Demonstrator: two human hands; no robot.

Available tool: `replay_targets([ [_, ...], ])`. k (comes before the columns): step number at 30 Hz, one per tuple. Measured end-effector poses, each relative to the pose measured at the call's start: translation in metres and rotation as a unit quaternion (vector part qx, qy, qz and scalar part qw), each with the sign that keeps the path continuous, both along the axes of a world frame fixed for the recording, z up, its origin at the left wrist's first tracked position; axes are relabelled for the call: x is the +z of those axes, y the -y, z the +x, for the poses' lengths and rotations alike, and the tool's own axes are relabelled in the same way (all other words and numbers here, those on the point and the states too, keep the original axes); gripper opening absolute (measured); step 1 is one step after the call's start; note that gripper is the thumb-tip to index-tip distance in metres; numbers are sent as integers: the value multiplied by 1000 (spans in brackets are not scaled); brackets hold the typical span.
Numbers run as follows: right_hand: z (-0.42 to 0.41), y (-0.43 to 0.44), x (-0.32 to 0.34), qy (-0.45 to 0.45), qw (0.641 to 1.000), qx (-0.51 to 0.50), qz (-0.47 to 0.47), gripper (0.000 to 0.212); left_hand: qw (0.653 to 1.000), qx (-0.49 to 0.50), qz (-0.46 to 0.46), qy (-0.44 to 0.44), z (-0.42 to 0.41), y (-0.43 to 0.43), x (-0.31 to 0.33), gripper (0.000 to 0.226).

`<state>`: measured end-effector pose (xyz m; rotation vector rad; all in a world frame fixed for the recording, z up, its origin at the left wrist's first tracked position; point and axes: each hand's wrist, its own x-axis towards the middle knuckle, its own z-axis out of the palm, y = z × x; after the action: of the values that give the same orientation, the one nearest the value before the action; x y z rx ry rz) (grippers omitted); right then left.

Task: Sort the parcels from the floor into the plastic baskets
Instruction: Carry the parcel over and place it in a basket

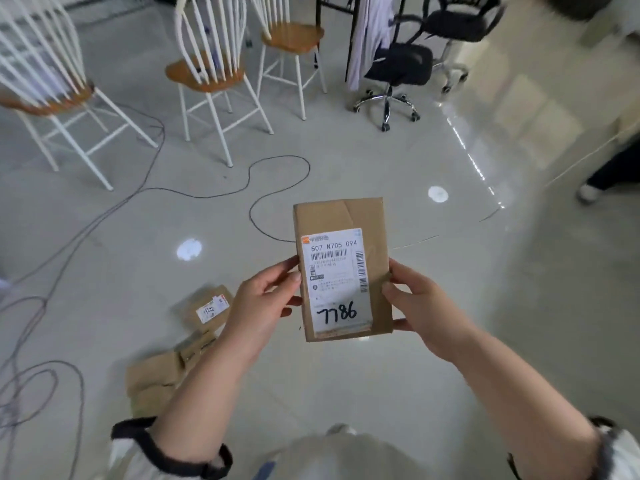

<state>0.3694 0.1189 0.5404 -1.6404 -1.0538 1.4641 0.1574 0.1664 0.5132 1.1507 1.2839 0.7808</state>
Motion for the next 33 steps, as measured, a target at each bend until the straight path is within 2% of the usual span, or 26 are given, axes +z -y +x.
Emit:
replay_targets([
  [11, -36, 19, 42, -18, 995, -93, 24, 49, 998, -54, 36, 24, -28, -5, 50, 22],
  [19, -51, 72, 71, -99, 982, -159, 38, 42, 982, -177, 68, 24, -44, -2, 71, 28],
  [24, -32, 125, 84, -95, 970, -215, 62, 41, 964, -251, 75, 52, -10, 20, 86, 23],
  [28, -4, 185, 88, -92, 950, -286, 83, 39, 937, -336, 78, 56, 36, 48, 95, 24],
  [33, 36, 278, 92, -104, 904, -401, 108, 38, 899, -426, 75, 71, 119, 111, 103, 13],
])
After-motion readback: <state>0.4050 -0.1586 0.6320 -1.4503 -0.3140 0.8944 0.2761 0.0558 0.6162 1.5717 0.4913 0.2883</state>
